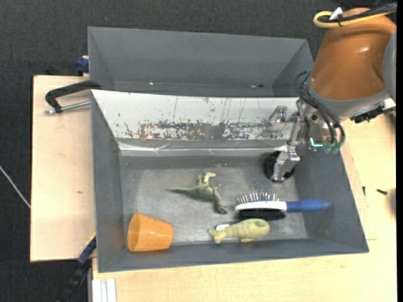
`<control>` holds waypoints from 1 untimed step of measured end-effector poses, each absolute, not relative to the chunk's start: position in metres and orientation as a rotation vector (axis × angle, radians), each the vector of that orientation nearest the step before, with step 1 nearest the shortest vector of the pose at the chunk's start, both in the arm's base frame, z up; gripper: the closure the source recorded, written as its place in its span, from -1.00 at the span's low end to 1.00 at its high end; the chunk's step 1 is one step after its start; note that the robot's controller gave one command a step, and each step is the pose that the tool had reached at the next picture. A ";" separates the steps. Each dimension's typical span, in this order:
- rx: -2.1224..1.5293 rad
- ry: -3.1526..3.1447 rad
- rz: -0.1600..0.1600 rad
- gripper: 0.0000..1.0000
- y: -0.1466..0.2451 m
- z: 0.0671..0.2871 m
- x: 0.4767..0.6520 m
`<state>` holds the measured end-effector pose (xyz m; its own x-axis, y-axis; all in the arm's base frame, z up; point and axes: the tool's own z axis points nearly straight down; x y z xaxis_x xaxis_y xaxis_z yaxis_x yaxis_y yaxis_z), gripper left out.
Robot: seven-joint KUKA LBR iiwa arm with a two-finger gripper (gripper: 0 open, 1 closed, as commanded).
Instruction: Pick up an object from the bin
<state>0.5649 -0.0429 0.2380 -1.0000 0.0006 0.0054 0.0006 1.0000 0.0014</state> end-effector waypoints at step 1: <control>0.031 -3.135 -0.002 -1.00 -0.083 0.096 0.591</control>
Offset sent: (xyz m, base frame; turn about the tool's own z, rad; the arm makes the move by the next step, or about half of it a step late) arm 0.0272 -0.0396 -0.1376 -0.0229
